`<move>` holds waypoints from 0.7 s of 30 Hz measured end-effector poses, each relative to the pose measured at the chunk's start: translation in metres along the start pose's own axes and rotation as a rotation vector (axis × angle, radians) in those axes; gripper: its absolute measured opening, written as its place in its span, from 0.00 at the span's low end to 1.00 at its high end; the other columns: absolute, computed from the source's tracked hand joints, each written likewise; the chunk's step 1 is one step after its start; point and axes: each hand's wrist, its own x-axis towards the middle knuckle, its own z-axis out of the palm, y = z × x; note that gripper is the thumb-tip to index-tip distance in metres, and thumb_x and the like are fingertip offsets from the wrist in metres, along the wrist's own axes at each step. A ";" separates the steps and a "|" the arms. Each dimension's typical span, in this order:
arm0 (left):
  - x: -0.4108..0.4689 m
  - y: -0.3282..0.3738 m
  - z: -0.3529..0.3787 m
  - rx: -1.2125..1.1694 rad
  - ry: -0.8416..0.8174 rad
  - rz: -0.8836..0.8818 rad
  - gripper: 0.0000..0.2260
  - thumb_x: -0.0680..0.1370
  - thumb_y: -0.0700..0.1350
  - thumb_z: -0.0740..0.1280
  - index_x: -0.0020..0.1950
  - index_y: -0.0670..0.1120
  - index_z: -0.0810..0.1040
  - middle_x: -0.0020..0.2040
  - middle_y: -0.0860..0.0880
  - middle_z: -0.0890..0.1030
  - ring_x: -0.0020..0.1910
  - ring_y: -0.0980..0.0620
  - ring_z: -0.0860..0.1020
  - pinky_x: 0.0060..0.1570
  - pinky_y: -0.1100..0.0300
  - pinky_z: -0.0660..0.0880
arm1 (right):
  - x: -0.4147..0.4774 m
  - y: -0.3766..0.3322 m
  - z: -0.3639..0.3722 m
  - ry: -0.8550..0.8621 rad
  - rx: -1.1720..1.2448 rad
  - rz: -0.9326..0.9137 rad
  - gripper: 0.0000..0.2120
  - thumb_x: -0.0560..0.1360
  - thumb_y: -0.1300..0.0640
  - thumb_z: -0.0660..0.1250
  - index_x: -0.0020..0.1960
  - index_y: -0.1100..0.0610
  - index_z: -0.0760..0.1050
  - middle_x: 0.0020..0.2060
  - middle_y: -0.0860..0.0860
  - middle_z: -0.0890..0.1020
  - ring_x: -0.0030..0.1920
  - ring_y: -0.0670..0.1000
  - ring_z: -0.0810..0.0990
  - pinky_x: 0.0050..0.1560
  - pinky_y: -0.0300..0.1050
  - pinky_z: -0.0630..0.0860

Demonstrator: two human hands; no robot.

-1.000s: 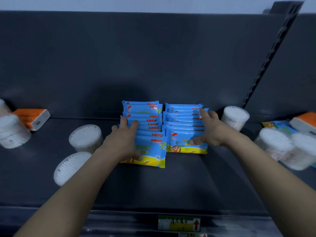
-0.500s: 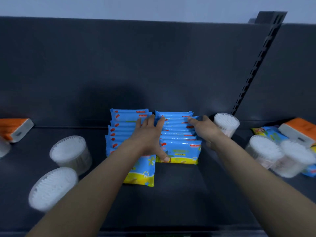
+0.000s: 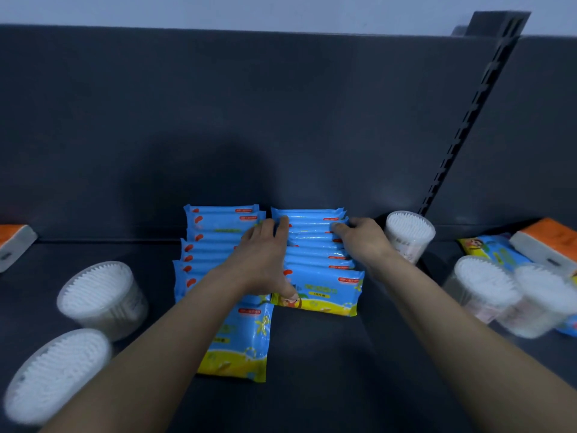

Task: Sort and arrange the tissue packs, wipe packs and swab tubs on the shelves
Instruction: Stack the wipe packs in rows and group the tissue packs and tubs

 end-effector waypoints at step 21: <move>-0.055 -0.058 -0.030 -0.154 0.052 -0.104 0.46 0.64 0.61 0.74 0.75 0.50 0.56 0.73 0.51 0.59 0.72 0.48 0.59 0.71 0.50 0.58 | -0.052 -0.048 0.023 0.004 -0.536 -0.492 0.16 0.76 0.53 0.66 0.62 0.56 0.75 0.60 0.51 0.79 0.62 0.51 0.74 0.50 0.32 0.63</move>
